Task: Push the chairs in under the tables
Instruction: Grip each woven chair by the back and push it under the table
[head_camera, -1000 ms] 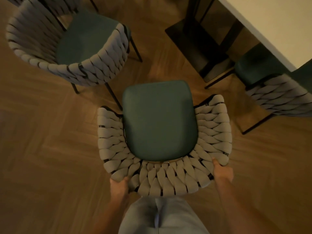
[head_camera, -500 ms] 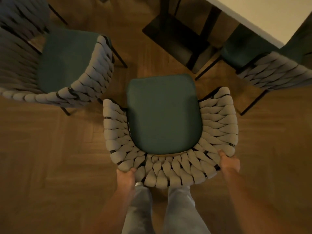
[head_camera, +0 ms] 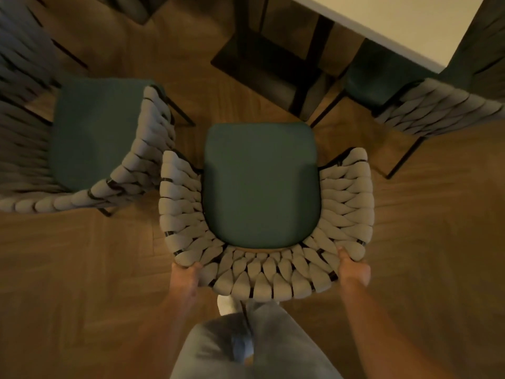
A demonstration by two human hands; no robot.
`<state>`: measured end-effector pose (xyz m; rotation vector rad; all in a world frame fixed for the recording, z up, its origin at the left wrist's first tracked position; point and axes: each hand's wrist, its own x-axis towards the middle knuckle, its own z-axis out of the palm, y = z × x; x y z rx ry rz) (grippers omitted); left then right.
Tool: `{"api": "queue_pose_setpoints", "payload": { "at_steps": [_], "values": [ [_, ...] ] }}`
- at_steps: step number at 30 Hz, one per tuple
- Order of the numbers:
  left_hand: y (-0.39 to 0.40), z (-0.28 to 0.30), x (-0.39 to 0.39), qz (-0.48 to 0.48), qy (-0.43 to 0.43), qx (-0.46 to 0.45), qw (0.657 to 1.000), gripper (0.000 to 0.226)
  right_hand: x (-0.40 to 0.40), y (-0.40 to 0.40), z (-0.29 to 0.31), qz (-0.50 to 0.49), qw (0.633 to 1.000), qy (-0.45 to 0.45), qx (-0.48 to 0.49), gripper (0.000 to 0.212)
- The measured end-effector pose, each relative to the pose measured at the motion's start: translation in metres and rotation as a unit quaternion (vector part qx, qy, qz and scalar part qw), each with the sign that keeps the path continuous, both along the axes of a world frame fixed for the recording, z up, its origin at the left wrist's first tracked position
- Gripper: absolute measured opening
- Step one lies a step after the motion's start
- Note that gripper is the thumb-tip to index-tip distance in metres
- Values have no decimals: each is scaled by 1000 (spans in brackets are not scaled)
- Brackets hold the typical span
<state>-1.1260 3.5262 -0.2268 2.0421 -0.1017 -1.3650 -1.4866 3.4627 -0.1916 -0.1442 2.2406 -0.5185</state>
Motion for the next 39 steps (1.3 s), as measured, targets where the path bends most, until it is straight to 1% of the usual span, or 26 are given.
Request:
{"api": "queue_pose_setpoints", "payload": {
  "at_steps": [2,4,8,14,18,21,22,23,24,25,26,28,30,31,32,33,34,35,36,37,38,39],
  "values": [
    [-14,4,10,-25,-15,-12,1000,30,12,-5,3,-21,1000,-7,-2,60],
    [-24,4,24,-47,-21,-13,999,31,23,-4,2,-39,999,-16,-1,58],
    [-47,2,56,-79,-18,-6,997,34,49,-8,1,-69,997,-20,-19,53],
    [-75,-8,104,-117,-12,-8,993,31,89,-11,-4,-88,996,-12,-17,52],
    [-102,-15,136,-139,-8,-12,990,30,116,-14,-6,-86,996,-22,-26,53],
    [-112,-29,156,-164,-10,0,986,29,128,-15,-9,-59,998,-5,-21,62],
    [-110,-51,169,-177,-16,7,984,36,131,-14,-10,-44,999,1,-12,66],
    [-109,-63,178,-204,-23,17,979,52,134,-14,-8,-28,1000,7,-2,70],
    [-110,-59,179,-228,-50,37,972,71,137,-12,-6,-10,1000,13,8,73],
    [-113,-39,171,-263,-75,45,961,85,140,-9,-3,12,1000,19,15,74],
    [-114,-22,164,-279,-102,52,953,88,144,-5,1,35,999,26,21,74],
    [-115,14,144,-296,-153,40,942,87,152,7,6,85,995,47,9,77],
    [-110,26,139,-338,-186,5,922,106,161,19,10,151,986,70,-9,88],
    [-105,30,139,-379,-209,2,902,113,165,24,13,191,978,80,-7,91],
    [-100,31,138,-424,-243,0,873,115,170,29,16,232,969,90,-1,93],
    [-94,32,137,-470,-280,-19,837,114,175,33,18,279,954,107,6,91],
    [-89,35,135,-520,-305,-47,797,109,178,38,17,335,932,136,12,88],
    [-86,37,132,-576,-321,-83,747,104,182,41,16,396,901,176,14,83],
    [-84,35,132,-644,-331,-107,682,100,183,44,12,459,862,214,11,80],
    [-83,33,131,-713,-332,-112,608,101,183,45,8,522,818,240,9,81],
    [-84,30,132,-772,-324,-97,538,103,182,44,4,581,775,248,15,87],
    [-85,27,133,-812,-321,-80,480,101,181,42,-1,631,740,234,23,95]
  ]
}}
